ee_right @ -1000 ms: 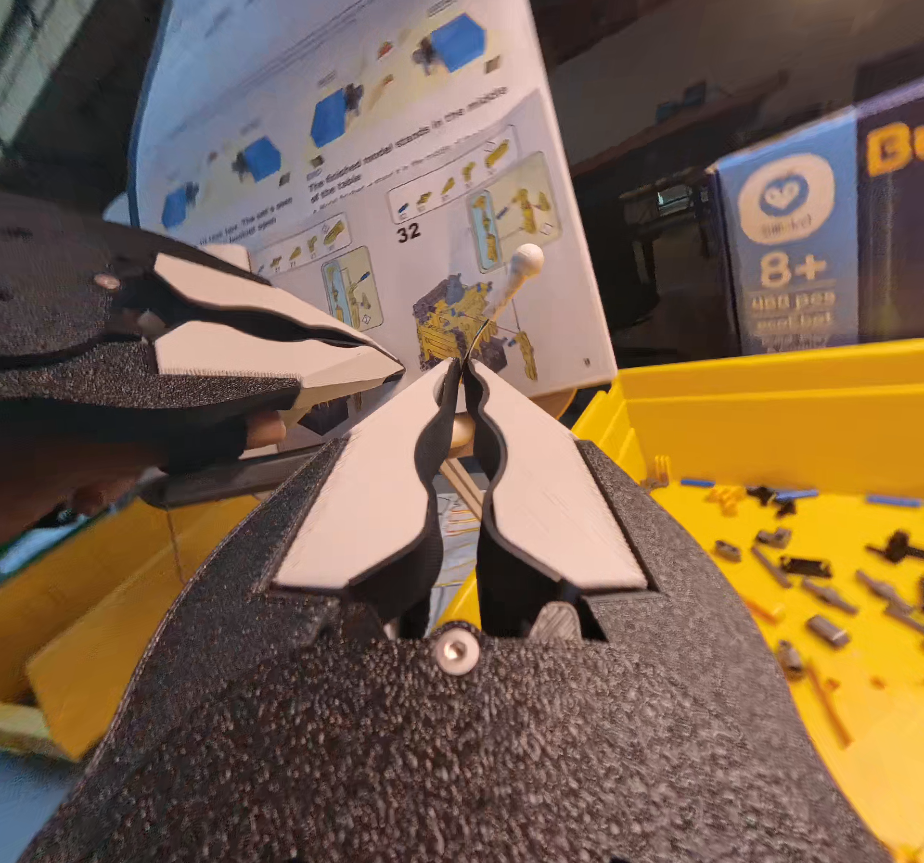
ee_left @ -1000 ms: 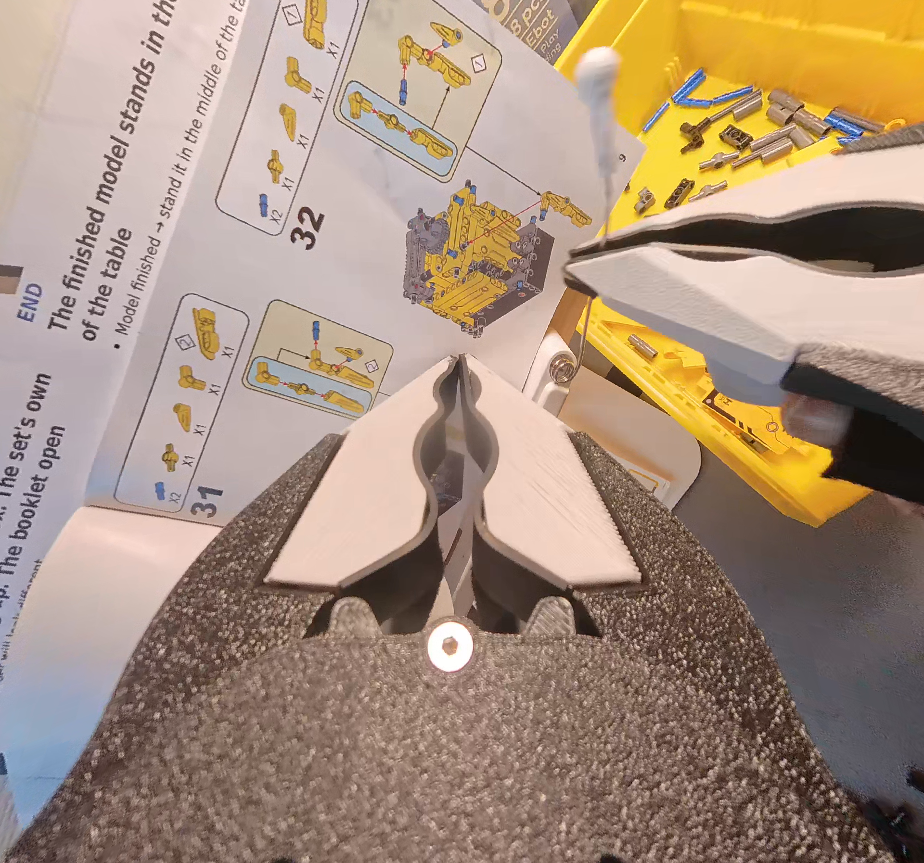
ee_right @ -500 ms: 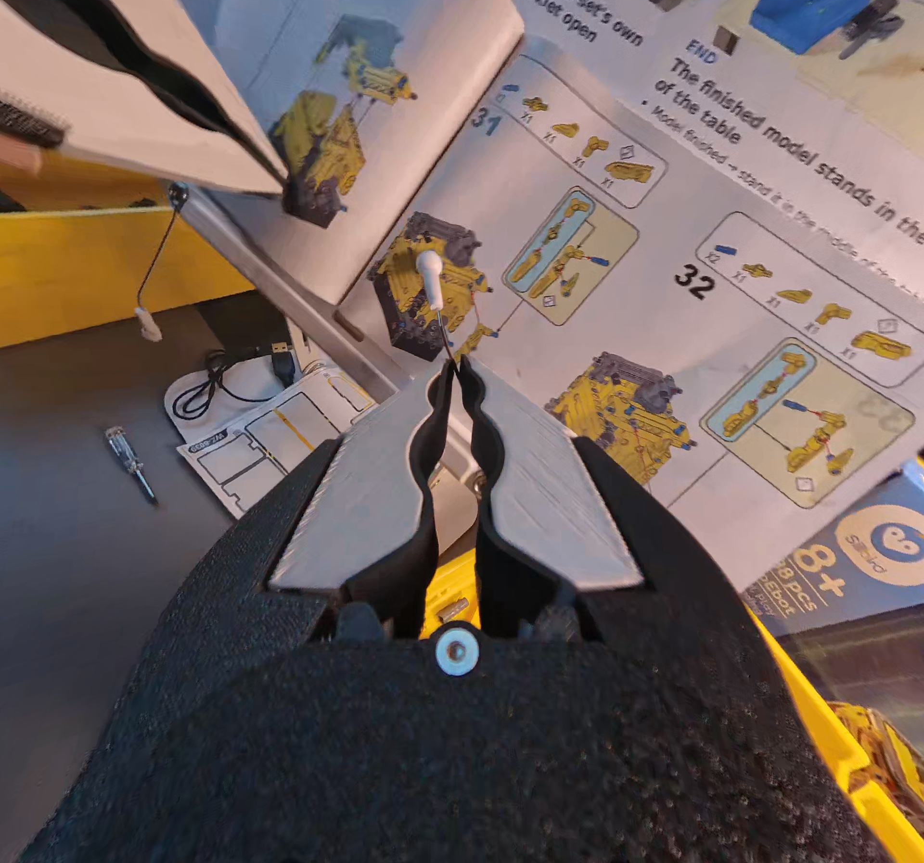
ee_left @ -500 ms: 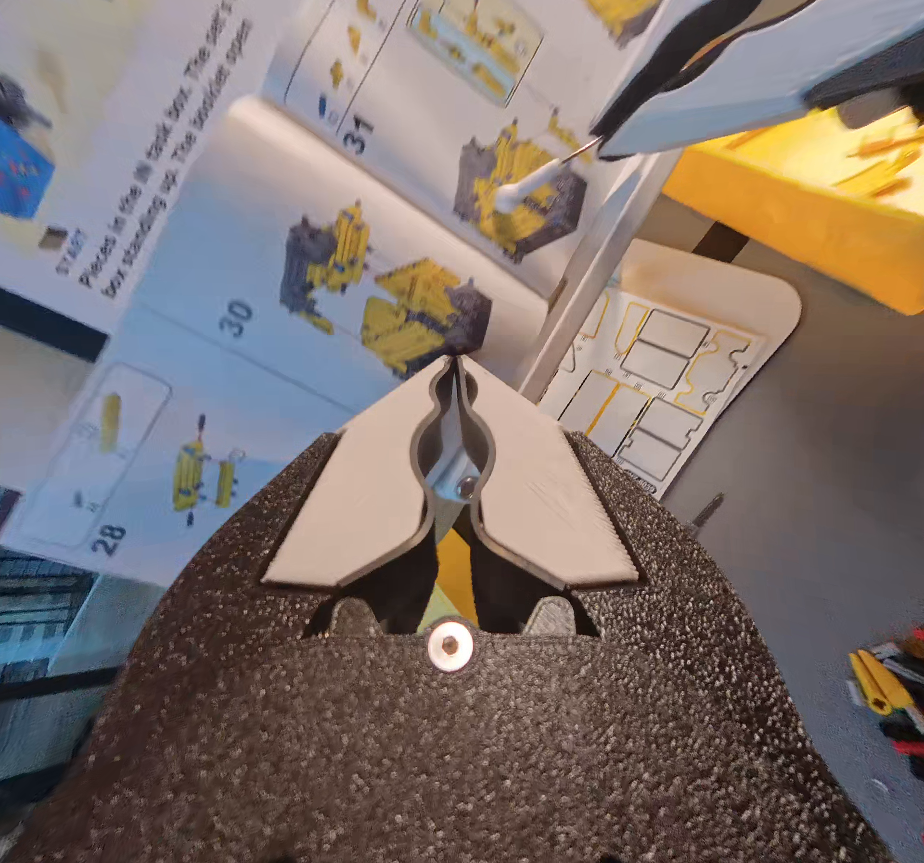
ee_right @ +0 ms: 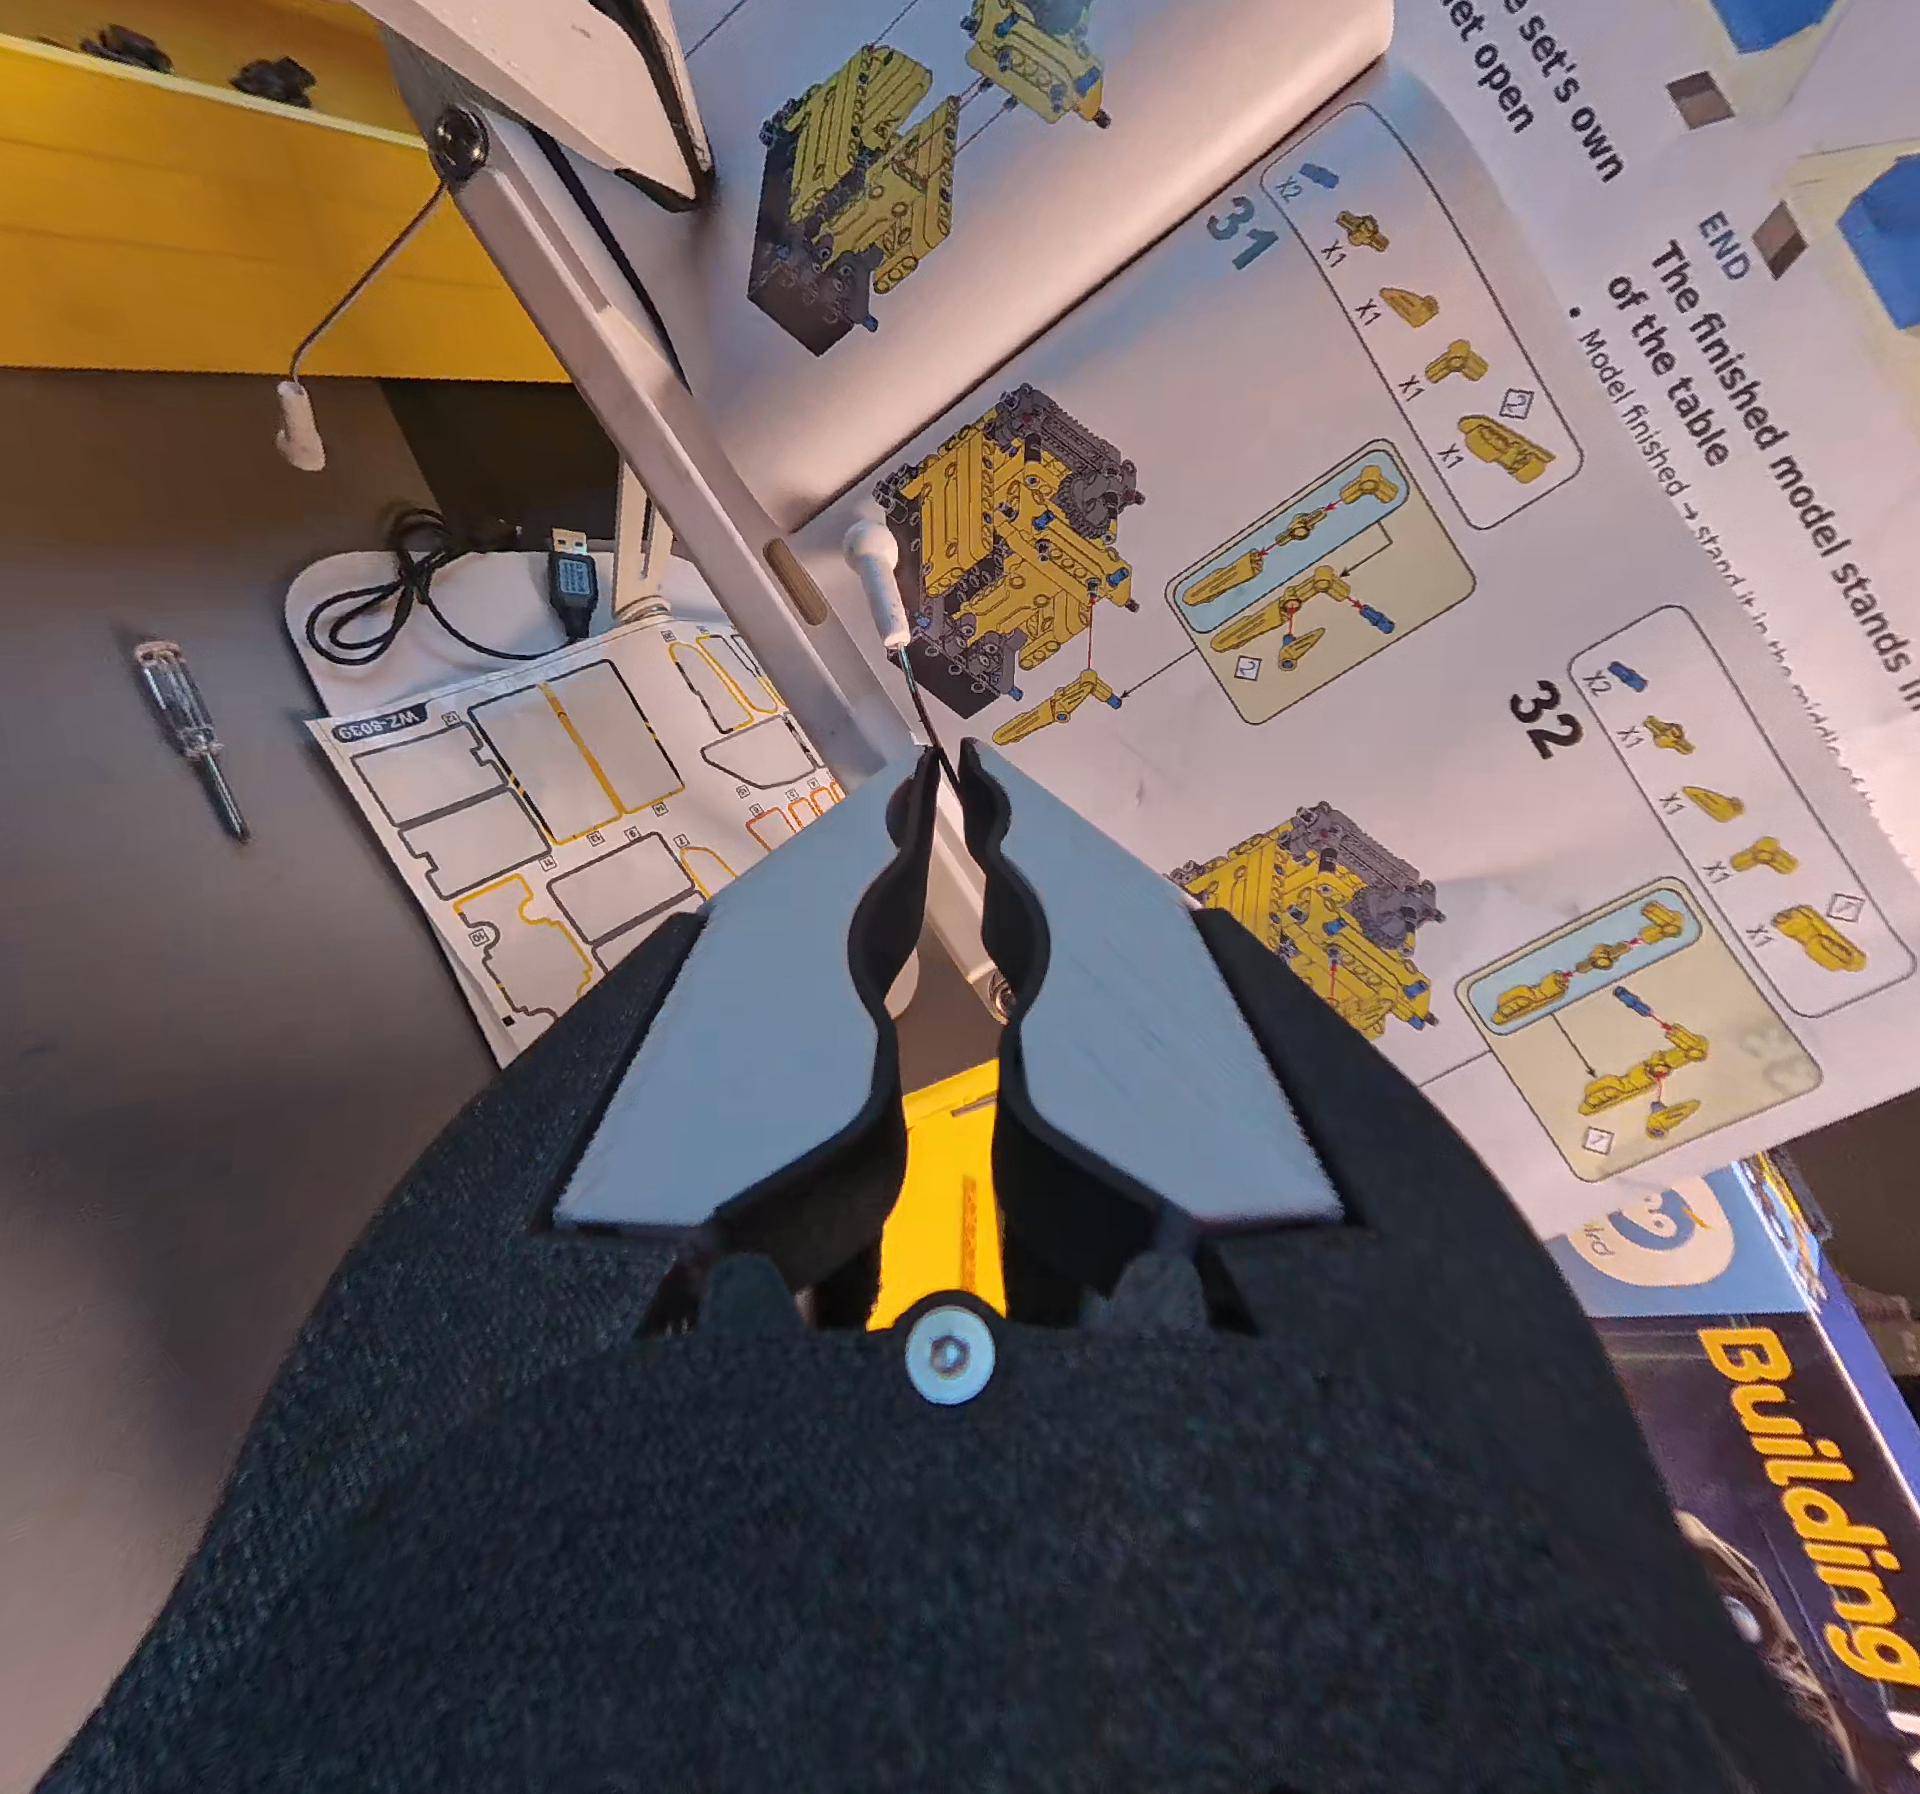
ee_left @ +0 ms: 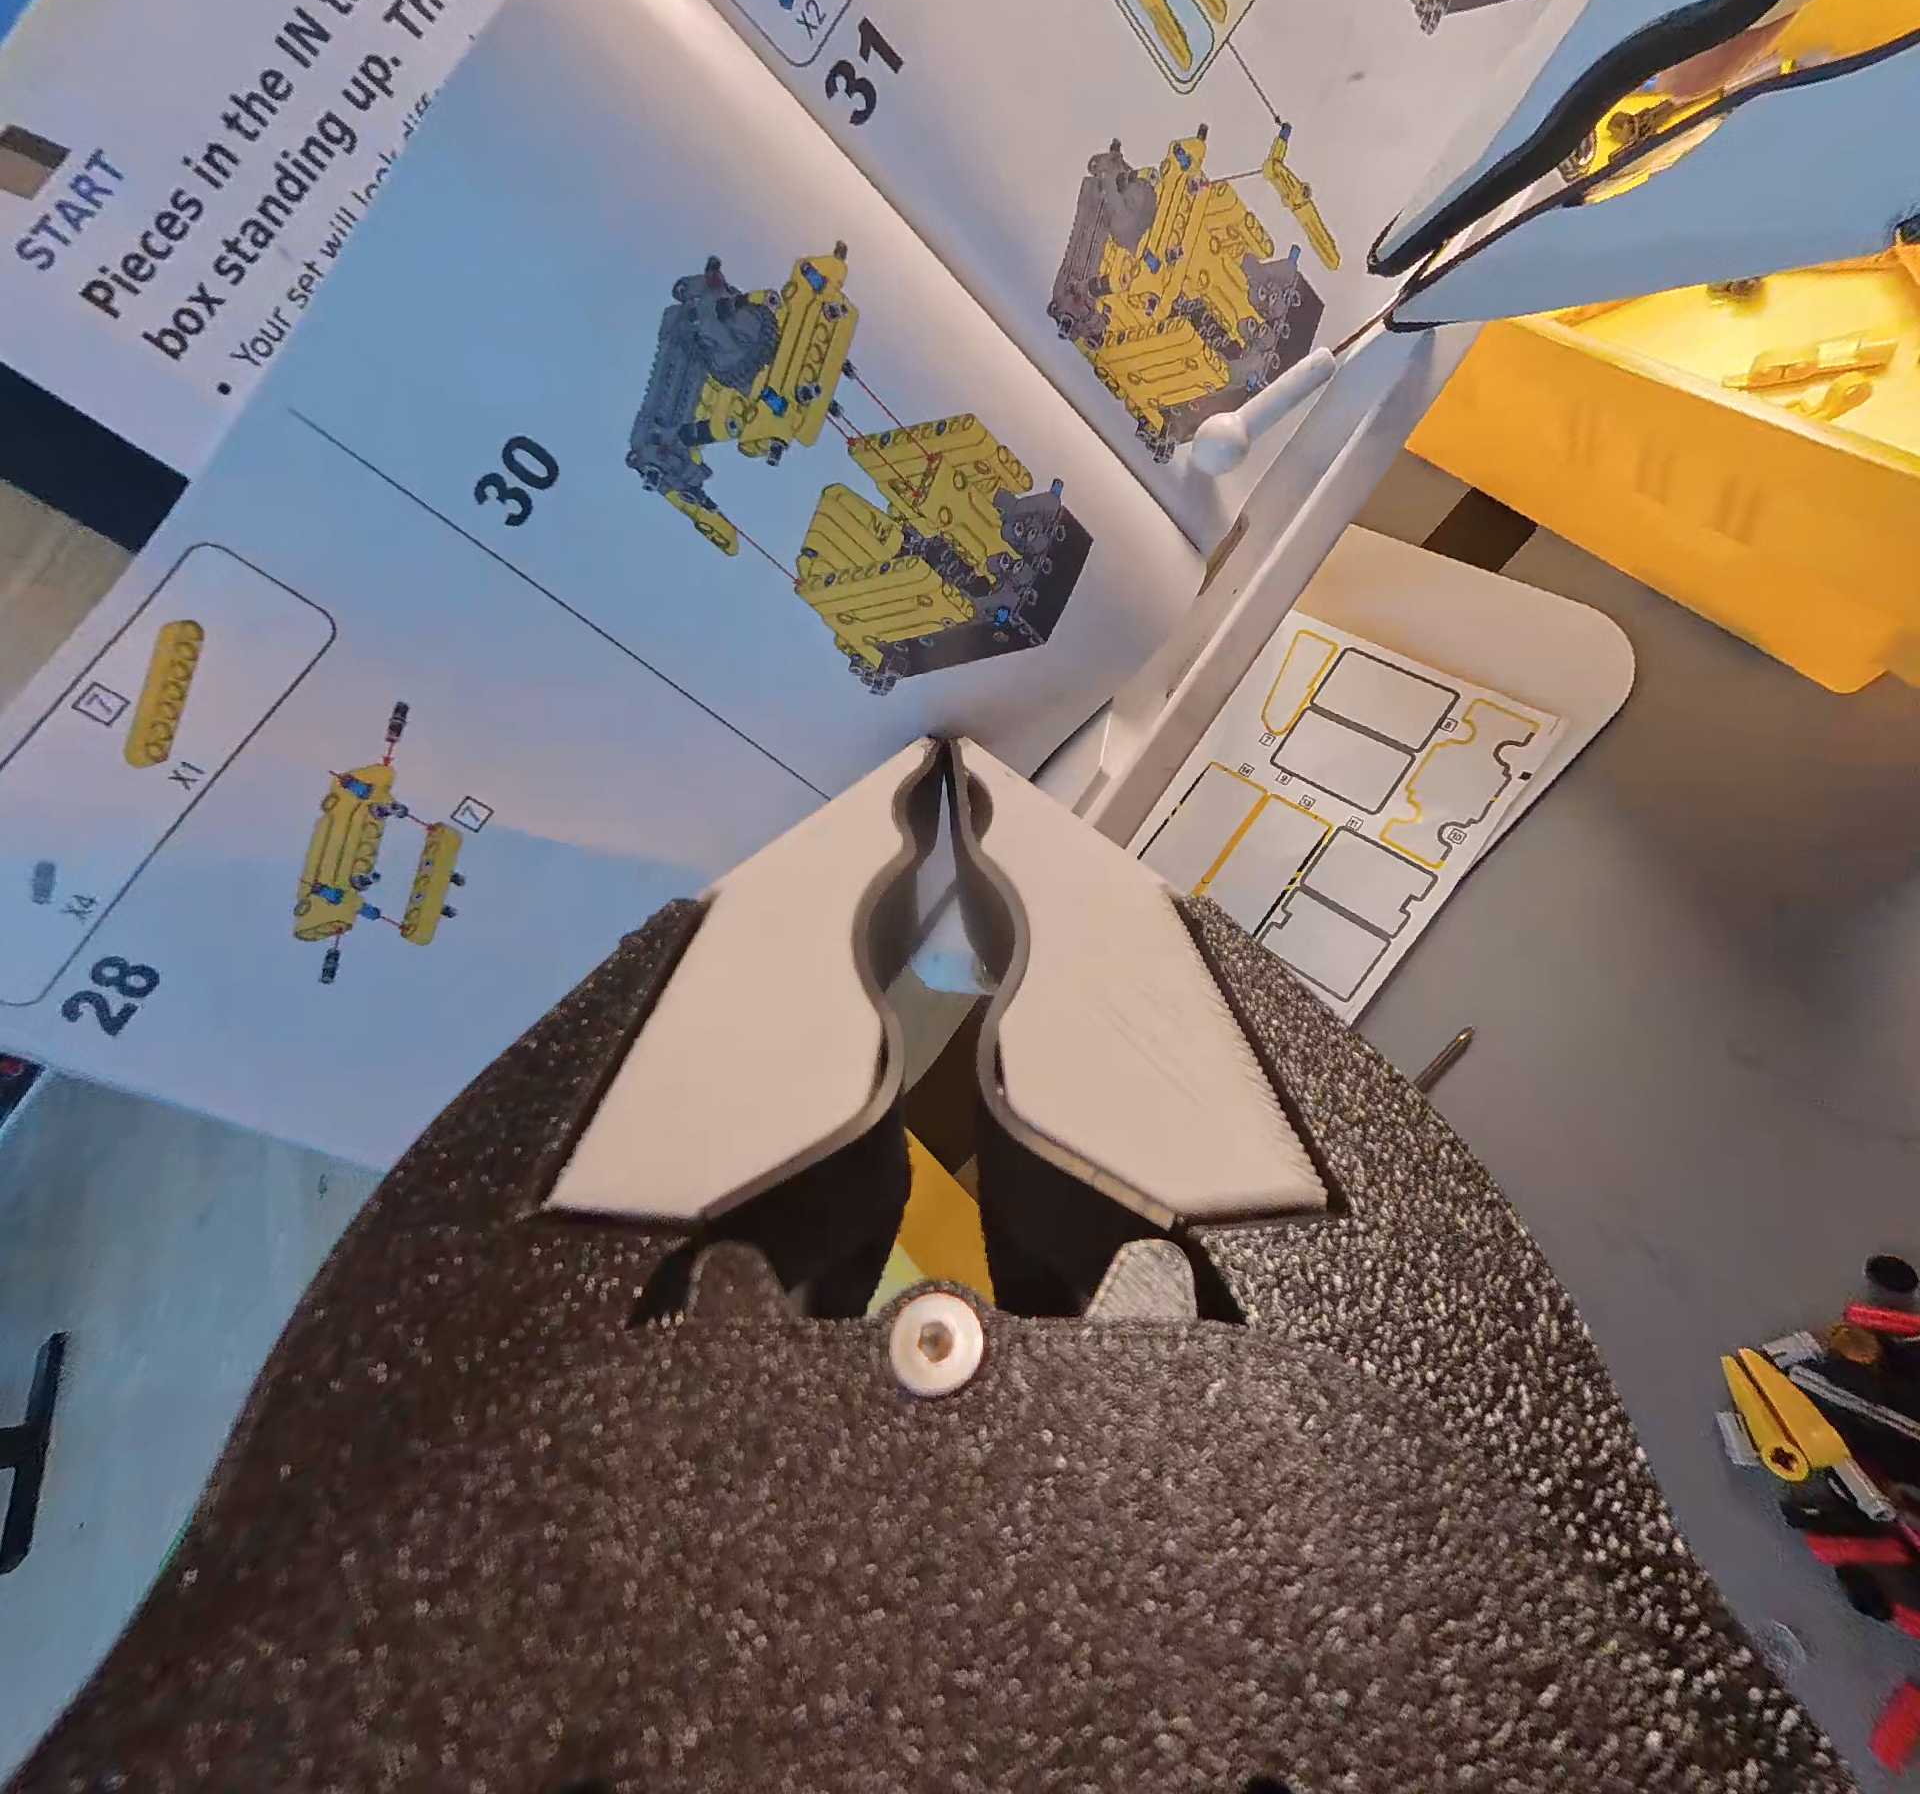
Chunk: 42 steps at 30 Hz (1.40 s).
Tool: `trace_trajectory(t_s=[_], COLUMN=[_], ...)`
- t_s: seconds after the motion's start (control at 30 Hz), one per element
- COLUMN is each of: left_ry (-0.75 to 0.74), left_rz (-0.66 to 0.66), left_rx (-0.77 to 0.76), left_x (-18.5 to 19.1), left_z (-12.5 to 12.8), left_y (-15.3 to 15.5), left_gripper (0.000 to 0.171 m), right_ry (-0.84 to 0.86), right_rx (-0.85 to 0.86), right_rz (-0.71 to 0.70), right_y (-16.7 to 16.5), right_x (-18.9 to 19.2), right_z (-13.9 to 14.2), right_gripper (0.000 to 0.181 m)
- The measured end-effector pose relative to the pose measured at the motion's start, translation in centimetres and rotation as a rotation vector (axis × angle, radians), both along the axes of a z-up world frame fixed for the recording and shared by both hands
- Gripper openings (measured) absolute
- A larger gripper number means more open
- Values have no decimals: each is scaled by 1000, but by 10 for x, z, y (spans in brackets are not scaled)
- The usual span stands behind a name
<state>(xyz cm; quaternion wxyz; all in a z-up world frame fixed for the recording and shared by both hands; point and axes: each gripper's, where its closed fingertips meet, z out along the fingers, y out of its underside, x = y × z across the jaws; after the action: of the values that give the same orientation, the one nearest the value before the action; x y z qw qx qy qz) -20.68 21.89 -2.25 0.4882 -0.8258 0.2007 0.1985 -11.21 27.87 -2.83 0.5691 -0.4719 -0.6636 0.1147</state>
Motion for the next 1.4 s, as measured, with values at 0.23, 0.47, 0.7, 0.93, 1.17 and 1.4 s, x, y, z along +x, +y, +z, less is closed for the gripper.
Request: trace_trajectory(t_s=[0.23,0.47,0.7,0.93,1.17,1.4], left_ry=[-133,-259,-381,-480,-380,24], left_rz=[19,34,45,36,46,117], left_rx=[4,29,74,66,-84,-114], left_x=[-7,-18,-21,-1,5,-22], left_z=[-2,-3,-9,-21,-69,-77], left_y=[-7,-27,-45,-58,-53,-49], left_gripper=[0,1,6,14,38,0], right_ry=[-15,67,230,219,223,207], right_rx=[-32,-137,-306,-105,-5,65], right_rz=[19,36,24,-128,-215,-233], right_y=[-4,-16,-27,-27,-24,-19], right_x=[3,11,6,-56,-65,-58], right_z=[-1,10,22,31,29,35], right_gripper=[3,19,19,29,34,60])
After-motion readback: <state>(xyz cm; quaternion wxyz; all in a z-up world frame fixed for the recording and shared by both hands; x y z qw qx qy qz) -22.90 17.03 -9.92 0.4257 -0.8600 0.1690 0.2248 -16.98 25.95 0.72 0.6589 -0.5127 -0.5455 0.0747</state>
